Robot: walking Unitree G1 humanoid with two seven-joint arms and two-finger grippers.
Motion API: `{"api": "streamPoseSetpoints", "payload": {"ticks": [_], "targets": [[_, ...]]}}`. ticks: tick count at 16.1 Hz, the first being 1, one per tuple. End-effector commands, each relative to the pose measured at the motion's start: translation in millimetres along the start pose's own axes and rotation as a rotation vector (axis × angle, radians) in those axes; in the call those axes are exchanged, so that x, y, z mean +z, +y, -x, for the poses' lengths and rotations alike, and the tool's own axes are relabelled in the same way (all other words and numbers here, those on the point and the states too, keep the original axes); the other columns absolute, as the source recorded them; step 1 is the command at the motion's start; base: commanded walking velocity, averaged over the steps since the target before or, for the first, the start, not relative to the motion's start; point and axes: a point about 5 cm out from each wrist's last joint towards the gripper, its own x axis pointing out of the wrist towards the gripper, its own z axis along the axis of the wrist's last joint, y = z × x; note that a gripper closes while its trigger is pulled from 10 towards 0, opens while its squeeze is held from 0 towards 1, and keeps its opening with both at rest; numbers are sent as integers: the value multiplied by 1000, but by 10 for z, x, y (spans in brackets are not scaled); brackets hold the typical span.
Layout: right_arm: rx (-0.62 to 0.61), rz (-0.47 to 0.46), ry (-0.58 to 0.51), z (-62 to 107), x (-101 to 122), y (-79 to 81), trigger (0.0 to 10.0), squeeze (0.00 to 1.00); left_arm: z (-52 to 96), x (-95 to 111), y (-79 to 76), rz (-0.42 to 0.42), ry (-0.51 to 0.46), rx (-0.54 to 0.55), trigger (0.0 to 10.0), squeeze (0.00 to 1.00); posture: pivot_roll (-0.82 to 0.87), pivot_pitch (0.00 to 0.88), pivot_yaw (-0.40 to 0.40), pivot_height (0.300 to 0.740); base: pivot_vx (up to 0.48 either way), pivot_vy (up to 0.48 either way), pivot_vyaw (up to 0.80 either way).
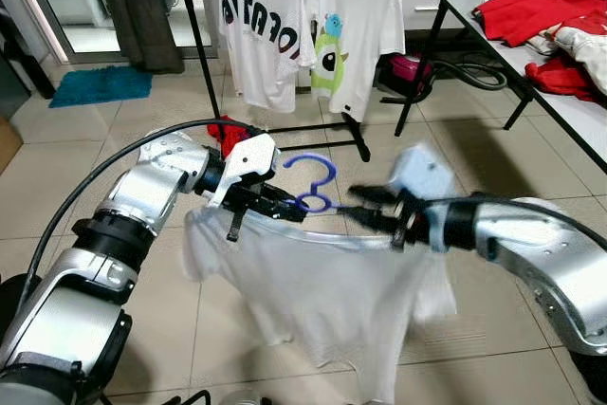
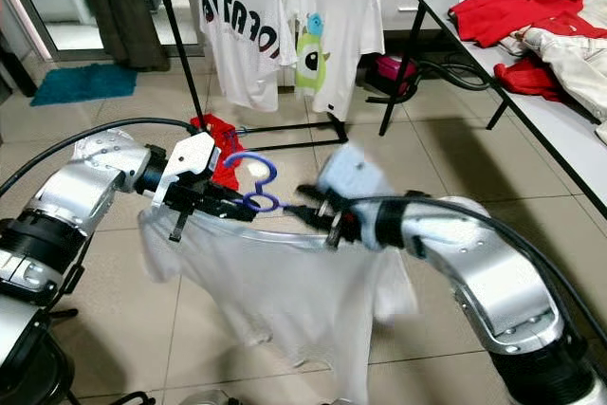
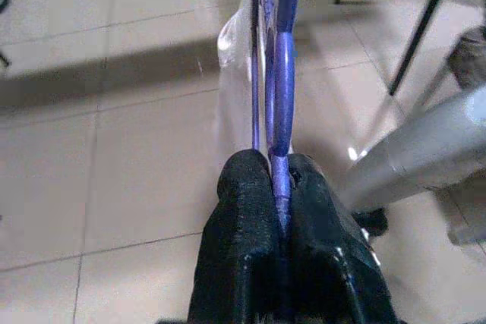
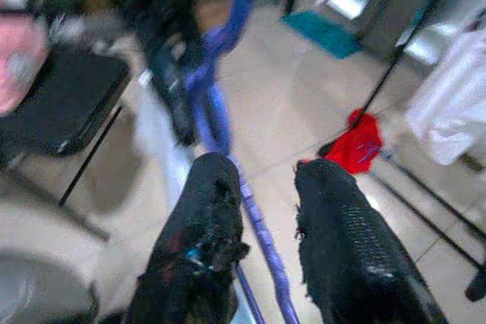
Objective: Hang hanger
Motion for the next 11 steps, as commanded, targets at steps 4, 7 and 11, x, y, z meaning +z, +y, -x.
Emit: {"api": "streamPoseSetpoints", "payload": {"ticks": [4, 7, 11], "targets": [[-392, -138, -2, 171, -76, -215, 10000, 1000, 33, -67, 69, 56, -36, 205, 0, 0, -124, 35, 53, 740, 0, 0, 0], [-568, -350, 45, 102, -261, -150, 10000, 0, 41, -56, 153, 98, -65, 356, 0, 0, -121, 43, 61, 740, 0, 0, 0], [-717, -544, 154, -95, -460, -73, 10000, 0, -106, 34, 124, 132, -135, 387, 0, 0, -117, 50, 72, 740, 0, 0, 0]]}}
